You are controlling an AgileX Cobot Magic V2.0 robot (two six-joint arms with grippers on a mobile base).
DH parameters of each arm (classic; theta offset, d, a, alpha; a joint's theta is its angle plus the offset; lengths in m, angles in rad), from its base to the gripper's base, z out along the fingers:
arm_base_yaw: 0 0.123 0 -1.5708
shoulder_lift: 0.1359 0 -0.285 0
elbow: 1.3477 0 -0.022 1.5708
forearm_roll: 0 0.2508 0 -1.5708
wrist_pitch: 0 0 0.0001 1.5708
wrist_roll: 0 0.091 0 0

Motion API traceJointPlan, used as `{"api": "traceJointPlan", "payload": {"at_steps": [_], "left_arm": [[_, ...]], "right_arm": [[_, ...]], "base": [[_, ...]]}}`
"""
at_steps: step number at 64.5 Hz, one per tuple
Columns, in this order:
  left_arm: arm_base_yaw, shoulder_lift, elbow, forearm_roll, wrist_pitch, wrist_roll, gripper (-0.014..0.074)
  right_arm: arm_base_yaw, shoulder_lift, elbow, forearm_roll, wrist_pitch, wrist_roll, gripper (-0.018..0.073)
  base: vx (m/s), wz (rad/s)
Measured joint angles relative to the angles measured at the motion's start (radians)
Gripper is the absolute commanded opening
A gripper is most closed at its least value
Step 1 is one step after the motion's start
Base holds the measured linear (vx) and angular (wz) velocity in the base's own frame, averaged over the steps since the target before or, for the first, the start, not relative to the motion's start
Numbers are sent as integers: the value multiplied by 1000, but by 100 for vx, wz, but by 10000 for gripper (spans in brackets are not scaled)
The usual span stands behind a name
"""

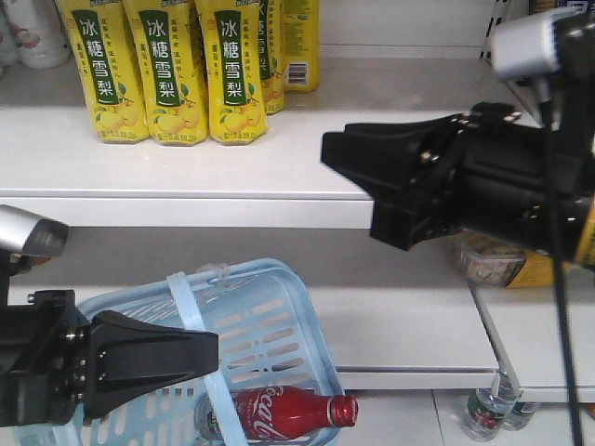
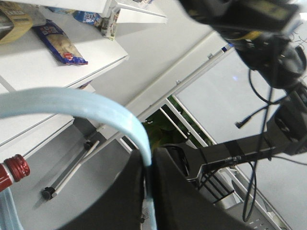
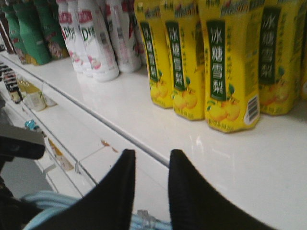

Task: Place coke in basket with both arms
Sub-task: 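Withdraw the open right gripper away from the basket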

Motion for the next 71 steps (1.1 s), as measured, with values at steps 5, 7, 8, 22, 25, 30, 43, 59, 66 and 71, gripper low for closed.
{"api": "traceJointPlan", "payload": {"at_steps": [5,7,8,22,25,30,43,59,66,71], "left_arm": [[0,0,0,0,0,0,-6],[0,0,0,0,0,0,-6],[0,0,0,0,-1,0,-6],[0,0,0,0,-3,0,-6],[0,0,0,0,-3,0,-6],[0,0,0,0,-3,0,-6],[0,0,0,0,-2,0,-6],[0,0,0,0,-2,0,-6],[0,0,0,0,-2,0,-6],[0,0,0,0,-2,0,-6]], "right_arm": [[0,-54,2,0,14,-1,-8],[0,-79,7,1,15,-1,-5],[0,-94,14,2,16,-1,-5],[0,-268,253,7,158,-16,-5],[0,-307,328,8,222,-20,-5],[0,-372,442,13,311,-23,-5],[0,-524,676,26,423,12,-5],[0,-577,741,28,423,21,-5],[0,-577,741,28,422,21,-5],[0,-577,741,28,422,20,-5]], "base": [[0,0],[0,0],[0,0],[0,0],[0,0],[0,0],[0,0],[0,0],[0,0],[0,0]]}}
